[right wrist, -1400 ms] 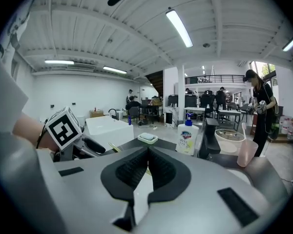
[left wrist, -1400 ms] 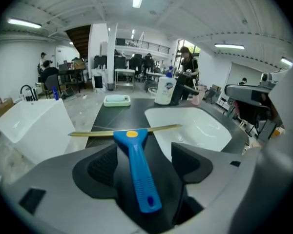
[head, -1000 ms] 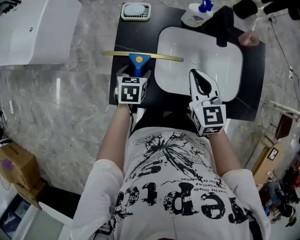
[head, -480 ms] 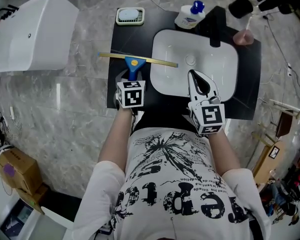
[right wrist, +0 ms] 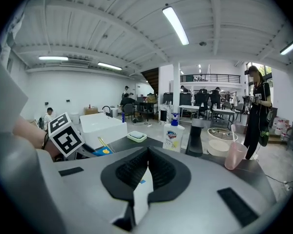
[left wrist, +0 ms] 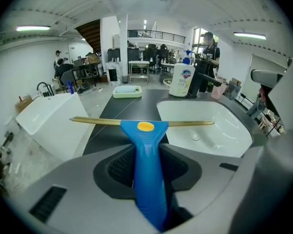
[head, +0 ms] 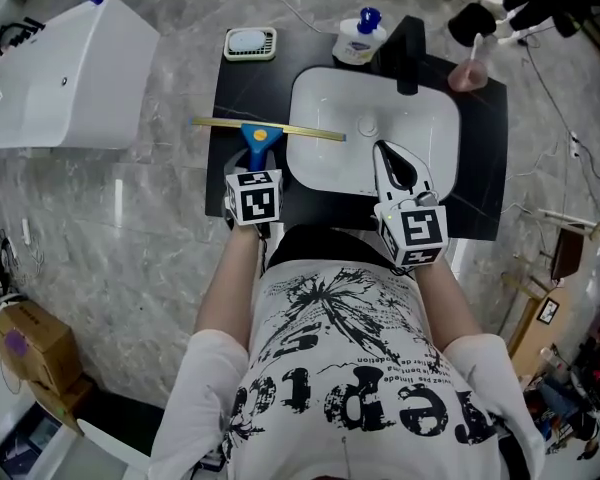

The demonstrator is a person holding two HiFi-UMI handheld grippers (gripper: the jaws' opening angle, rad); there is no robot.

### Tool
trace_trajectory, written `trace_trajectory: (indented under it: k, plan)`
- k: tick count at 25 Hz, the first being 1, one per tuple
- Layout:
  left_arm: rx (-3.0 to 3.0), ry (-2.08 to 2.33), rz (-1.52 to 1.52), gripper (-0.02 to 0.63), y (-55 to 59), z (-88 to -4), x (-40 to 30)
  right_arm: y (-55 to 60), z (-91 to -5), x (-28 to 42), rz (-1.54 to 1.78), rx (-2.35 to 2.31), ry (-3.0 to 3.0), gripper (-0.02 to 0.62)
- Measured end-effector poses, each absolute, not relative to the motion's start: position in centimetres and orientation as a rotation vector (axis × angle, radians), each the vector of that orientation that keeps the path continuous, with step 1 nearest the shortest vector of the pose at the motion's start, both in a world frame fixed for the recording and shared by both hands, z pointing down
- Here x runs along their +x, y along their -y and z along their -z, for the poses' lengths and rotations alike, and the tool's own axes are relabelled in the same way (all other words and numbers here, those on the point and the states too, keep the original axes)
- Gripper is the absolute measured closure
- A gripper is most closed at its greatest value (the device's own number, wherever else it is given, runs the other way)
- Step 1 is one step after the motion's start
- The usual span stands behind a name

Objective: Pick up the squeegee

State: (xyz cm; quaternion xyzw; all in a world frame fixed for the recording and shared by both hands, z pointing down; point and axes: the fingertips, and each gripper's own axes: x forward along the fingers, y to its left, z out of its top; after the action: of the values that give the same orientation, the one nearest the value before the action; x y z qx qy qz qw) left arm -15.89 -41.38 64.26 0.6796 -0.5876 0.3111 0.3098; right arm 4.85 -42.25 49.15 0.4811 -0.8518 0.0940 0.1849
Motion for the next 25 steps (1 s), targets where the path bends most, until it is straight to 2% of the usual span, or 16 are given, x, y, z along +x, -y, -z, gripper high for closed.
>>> trace_trajectory:
  k: [6,15,25]
  plan:
    - [1.877,1.622,-0.730,0.465,41.2,-58.9,-14.2,41.5,-47.1,6.5,-0.247,1.384,2.432,0.583]
    - [2.079,1.754,-0.494,0.463,42.8,-46.0,-12.3,41.6,-42.1,8.5,-0.216,1.472,2.503,0.583]
    - [2.376,1.841,-0.253,0.463,42.6,-33.9,-10.1,40.6,-34.7,10.2,-0.008,1.541,2.608,0.583]
